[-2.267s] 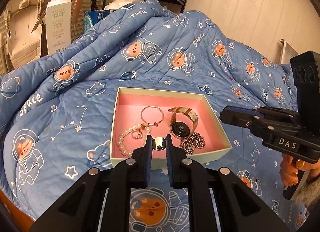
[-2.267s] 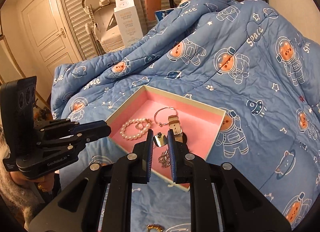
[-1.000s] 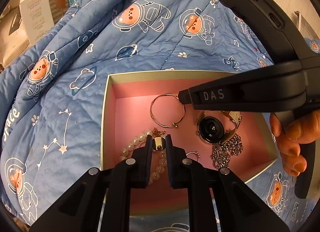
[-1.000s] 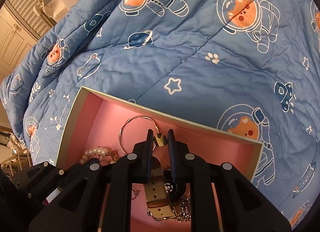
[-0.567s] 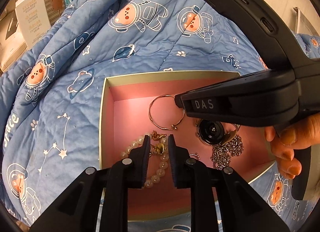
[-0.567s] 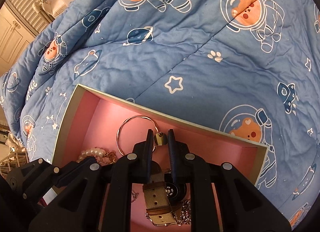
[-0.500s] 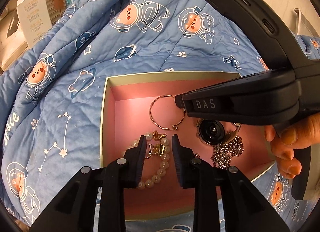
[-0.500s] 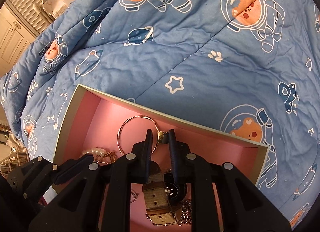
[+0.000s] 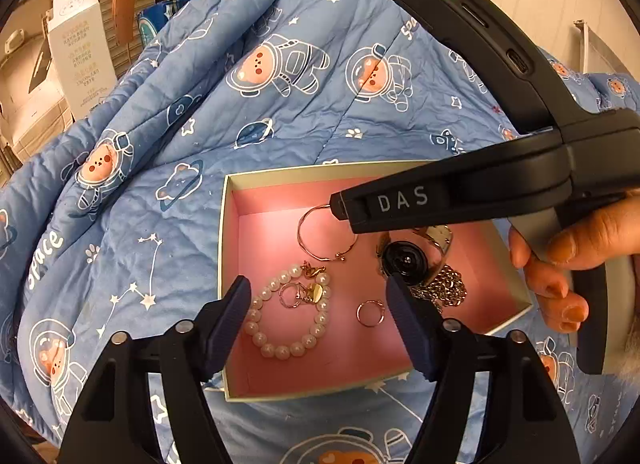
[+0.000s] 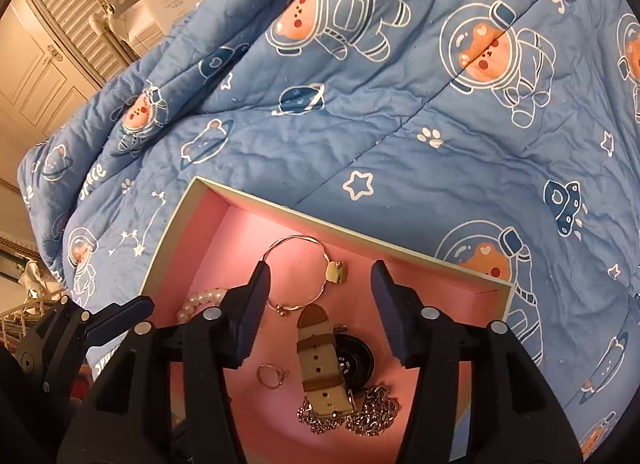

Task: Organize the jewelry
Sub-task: 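Open the left tool over the box while the right tool releases its charm and withdraws, then move the left tool to the gold stone ring while the right tool approaches the gold ring cluster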

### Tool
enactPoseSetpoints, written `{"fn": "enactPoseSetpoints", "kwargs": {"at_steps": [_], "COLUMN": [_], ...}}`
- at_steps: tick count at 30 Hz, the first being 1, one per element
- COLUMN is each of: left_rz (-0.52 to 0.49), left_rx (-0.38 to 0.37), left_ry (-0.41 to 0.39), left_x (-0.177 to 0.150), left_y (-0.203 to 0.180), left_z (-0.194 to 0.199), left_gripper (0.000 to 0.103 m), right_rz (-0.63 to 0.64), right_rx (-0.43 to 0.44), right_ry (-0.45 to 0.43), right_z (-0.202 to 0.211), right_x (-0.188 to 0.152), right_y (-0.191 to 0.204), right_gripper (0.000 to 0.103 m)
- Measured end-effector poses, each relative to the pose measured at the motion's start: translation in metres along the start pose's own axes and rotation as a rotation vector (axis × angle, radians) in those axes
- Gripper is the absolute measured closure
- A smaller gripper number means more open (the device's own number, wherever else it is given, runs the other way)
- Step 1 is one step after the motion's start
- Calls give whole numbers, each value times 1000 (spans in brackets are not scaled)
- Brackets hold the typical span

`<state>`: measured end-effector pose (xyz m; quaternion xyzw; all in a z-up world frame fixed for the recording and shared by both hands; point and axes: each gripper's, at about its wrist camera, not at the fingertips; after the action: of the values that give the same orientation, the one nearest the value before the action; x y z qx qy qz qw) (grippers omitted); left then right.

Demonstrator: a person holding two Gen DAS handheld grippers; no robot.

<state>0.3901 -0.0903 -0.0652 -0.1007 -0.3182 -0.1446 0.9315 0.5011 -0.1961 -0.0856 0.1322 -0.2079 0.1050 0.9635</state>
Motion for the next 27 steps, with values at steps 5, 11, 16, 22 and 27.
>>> {"fn": "enactPoseSetpoints", "kwargs": {"at_steps": [5, 11, 16, 22, 27], "left_rz": [-26, 1, 57, 139, 157], "left_rx": [4, -7, -3, -19, -17], "left_ry": [-79, -106, -89, -87, -85], "left_x": [-21, -55, -84, -114, -134], "left_y": [-9, -12, -10, -6, -15], "left_z": [31, 53, 58, 68, 72], "left_gripper": [14, 8, 8, 8, 8], "right_rz": [79, 186, 223, 191, 184], "right_rx": [6, -18, -57, -44, -60], "right_ry": [-129, -262, -326, -324, -278], "right_z": [38, 79, 102, 109, 100], "right_x": [-20, -64, -102, -158, -206], "right_y": [7, 15, 17, 9, 10], "right_gripper": [32, 30, 30, 30, 30]}}
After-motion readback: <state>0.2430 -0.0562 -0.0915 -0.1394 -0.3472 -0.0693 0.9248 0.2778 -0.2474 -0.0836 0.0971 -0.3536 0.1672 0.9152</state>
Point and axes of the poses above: each gripper's, at about its wrist camera, not at the fingertips, and z roughly against the way its jaws point, y to its left, x to its top, and after that the axes turned 4 degrees about z, right-handed
